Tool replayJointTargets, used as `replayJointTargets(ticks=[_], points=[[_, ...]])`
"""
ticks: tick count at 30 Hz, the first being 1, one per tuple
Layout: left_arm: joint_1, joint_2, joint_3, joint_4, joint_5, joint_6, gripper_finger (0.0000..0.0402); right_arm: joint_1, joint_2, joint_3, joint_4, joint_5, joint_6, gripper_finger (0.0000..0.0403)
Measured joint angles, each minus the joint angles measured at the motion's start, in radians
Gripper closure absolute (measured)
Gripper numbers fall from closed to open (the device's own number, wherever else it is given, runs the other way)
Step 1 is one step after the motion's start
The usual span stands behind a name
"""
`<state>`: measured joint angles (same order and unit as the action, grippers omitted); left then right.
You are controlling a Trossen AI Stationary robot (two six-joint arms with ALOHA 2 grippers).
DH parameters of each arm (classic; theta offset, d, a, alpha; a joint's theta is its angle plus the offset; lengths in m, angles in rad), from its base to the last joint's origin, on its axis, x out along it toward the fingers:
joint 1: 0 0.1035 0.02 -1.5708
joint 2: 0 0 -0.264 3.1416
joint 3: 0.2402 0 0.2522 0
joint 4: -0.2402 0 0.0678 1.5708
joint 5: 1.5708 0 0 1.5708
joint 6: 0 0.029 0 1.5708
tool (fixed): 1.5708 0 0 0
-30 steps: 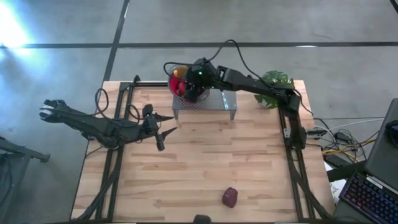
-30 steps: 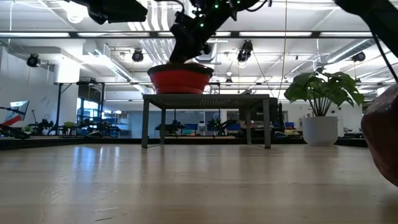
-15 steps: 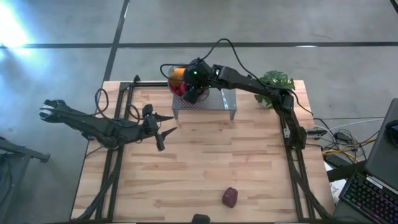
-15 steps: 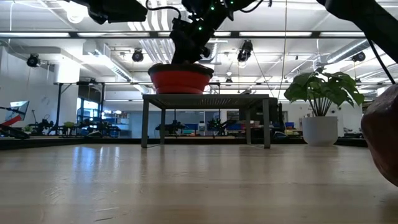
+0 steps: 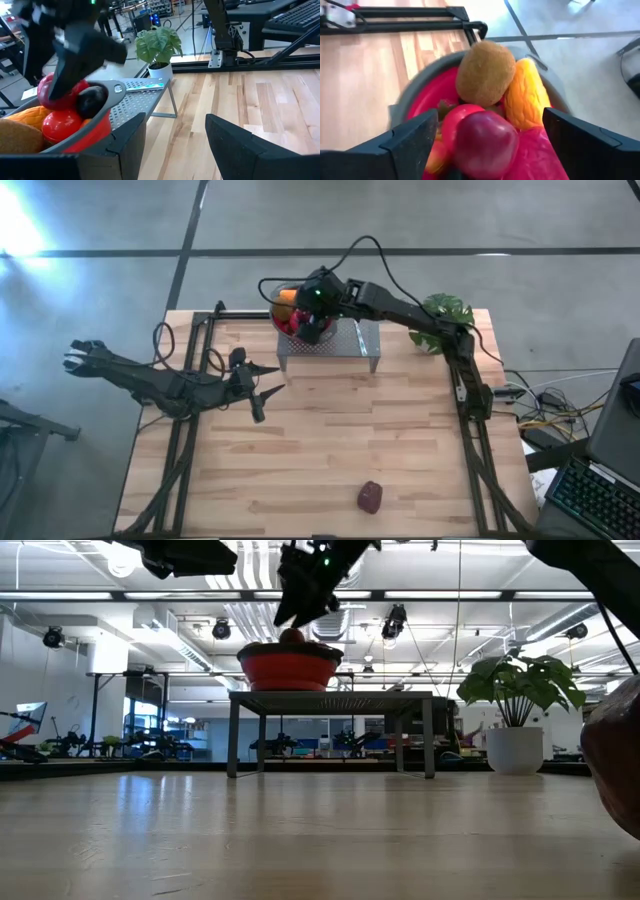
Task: Pick & Place Fruit
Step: Put the maroon apple into the red strainer bowl on the shelf
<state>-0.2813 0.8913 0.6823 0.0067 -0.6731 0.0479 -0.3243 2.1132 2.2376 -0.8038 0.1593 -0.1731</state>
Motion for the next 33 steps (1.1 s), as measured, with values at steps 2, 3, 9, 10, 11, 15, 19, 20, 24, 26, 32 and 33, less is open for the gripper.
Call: replayJointTargets(ticks=[2, 3, 9, 10, 11, 15, 19, 20, 24, 26, 32, 33], points=[[0.000, 0.000, 0.000, 0.000, 0.000, 0.000, 0.0190, 0.015, -0.006, 0.040, -0.051, 0.000, -0.002, 0.0045], [0.000, 0.000, 0.000, 0.000, 0.000, 0.000, 0.0191, 0.025, -0.008, 0.061, -0.081, 0.000, -0.004, 0.0045], [0.000, 0.000, 0.000, -0.002, 0.001, 0.000, 0.0191, 0.119, -0.062, 0.096, -0.359, 0.000, 0.019, 0.0066], [0.000, 0.000, 0.000, -0.003, 0.001, 0.001, 0.0191, 0.143, -0.073, 0.092, -0.411, 0.000, 0.038, 0.0071], [0.000, 0.000, 0.000, -0.003, 0.002, 0.002, 0.0190, 0.167, -0.085, 0.091, -0.465, 0.000, 0.060, 0.0076], [0.000, 0.000, 0.000, -0.002, 0.002, 0.003, 0.0191, 0.280, -0.116, 0.066, -0.650, -0.002, 0.193, 0.0098], [0.000, 0.000, 0.000, 0.000, 0.004, -0.001, 0.0191, 0.419, -0.153, 0.002, -0.715, -0.002, 0.341, 0.0119], [0.000, 0.000, 0.000, 0.000, 0.006, -0.001, 0.0191, 0.455, -0.166, -0.017, -0.726, -0.002, 0.379, 0.0123], [0.000, 0.000, 0.000, 0.000, 0.009, -0.002, 0.0190, 0.602, -0.218, -0.100, -0.739, -0.002, 0.553, 0.0140], [0.000, 0.000, 0.000, 0.000, 0.009, -0.002, 0.0190, 0.675, -0.242, -0.142, -0.738, 0.000, 0.660, 0.0147], [0.000, 0.000, 0.000, 0.009, 0.010, -0.004, 0.0190, 0.878, -0.307, -0.278, -0.734, 0.058, 0.990, 0.0155], [0.000, 0.000, 0.000, 0.013, 0.010, -0.004, 0.0190, 0.903, -0.311, -0.299, -0.734, 0.071, 1.043, 0.0153]])
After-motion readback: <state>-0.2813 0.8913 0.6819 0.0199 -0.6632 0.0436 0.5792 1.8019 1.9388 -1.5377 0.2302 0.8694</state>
